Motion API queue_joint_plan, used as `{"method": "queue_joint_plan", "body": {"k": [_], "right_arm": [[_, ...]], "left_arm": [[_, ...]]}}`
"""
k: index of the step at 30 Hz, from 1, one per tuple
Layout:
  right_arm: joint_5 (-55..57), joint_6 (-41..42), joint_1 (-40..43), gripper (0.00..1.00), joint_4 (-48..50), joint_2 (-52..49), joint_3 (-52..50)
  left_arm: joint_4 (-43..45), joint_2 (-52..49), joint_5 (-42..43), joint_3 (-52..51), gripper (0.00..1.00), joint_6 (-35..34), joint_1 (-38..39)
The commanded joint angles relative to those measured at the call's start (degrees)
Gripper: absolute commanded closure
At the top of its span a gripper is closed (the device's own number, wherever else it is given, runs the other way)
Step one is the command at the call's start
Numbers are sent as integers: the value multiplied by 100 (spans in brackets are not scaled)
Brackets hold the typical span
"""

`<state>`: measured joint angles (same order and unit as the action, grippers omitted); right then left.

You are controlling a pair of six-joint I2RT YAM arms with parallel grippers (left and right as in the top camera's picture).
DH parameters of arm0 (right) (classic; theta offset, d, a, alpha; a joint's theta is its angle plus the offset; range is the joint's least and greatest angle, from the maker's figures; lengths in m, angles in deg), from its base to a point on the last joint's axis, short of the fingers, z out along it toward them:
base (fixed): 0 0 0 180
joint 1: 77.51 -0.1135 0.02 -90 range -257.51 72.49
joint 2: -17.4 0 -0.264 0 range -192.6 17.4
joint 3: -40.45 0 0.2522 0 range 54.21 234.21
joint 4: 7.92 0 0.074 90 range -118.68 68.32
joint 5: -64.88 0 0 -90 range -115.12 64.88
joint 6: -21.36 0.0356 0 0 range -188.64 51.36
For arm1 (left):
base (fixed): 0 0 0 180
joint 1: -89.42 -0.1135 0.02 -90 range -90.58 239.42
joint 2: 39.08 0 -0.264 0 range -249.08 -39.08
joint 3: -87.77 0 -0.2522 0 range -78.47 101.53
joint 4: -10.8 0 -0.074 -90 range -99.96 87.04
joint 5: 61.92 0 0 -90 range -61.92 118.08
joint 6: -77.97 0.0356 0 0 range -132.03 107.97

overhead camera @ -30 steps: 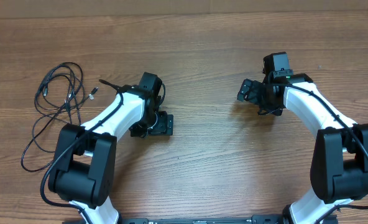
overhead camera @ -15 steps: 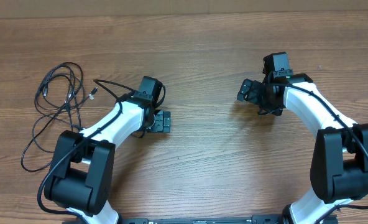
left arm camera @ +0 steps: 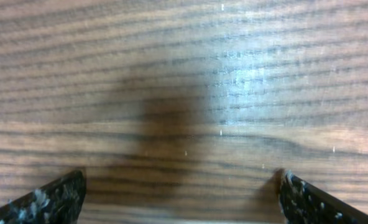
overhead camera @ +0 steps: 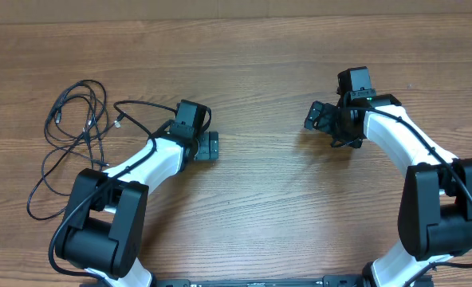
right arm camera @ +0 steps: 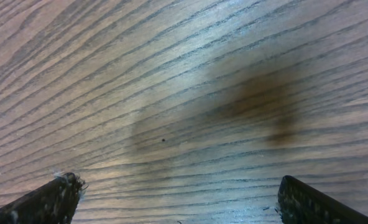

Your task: Untangle cables

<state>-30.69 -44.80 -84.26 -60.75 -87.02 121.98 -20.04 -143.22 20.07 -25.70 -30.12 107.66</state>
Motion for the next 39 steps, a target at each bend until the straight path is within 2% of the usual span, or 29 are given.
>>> {"method": "queue_joint_plan", "body": {"k": [1, 39], "right_arm": [[9, 20, 2, 0, 26, -17, 44], [9, 20, 2, 0, 26, -17, 44]], "left_arm": [[-317, -944, 125, -944, 0, -15, -70], [50, -960, -140, -944, 1, -15, -68]]}}
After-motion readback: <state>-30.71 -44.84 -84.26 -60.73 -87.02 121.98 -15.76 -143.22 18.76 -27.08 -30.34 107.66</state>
